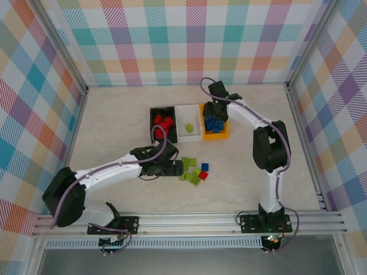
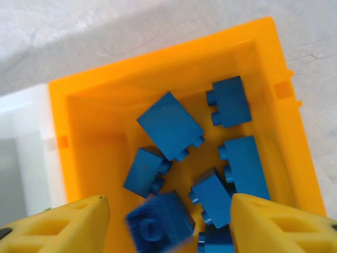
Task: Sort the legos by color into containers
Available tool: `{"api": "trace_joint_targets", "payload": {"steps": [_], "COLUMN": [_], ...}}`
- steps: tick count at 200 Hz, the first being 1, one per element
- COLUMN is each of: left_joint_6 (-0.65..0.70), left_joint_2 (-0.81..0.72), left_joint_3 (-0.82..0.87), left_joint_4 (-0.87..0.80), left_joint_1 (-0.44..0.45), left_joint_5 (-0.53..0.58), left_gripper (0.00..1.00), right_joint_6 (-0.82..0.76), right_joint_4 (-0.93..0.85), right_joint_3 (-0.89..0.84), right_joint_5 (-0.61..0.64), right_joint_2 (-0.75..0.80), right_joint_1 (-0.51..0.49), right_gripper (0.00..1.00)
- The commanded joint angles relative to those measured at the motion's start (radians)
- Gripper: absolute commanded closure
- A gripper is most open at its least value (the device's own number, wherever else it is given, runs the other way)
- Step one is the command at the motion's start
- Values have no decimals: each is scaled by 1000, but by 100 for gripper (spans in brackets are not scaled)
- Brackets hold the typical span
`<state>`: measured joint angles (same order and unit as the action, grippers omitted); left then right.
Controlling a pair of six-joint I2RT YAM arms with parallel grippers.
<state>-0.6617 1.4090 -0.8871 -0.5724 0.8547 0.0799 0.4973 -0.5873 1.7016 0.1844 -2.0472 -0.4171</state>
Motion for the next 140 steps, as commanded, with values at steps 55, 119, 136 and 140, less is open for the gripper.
{"api": "trace_joint_targets", "payload": {"steps": [55,119,136,140], "left_joint_6": [97,126,112,107], "left_joint_2": [243,351,330,322], "left_joint_3": [-154,-196,-189,-188], "left_joint_4": [27,-25,-33,-36], "left_joint_1": [79,95,95,95], "left_joint_5": [-12,36,58,61], "left_gripper": [33,67,76,77], "right_joint_6": [-2,-14,-13,-12], "right_joint_4": [84,99,100,100], "right_joint_3": [-240,-348,-354,-356], "right_joint_5": [-74,-48,-51,-52], "right_joint_2": [298,399,401,403], "right_joint_1": [1,3,4,4], "right_gripper": [34,35,35,35]}}
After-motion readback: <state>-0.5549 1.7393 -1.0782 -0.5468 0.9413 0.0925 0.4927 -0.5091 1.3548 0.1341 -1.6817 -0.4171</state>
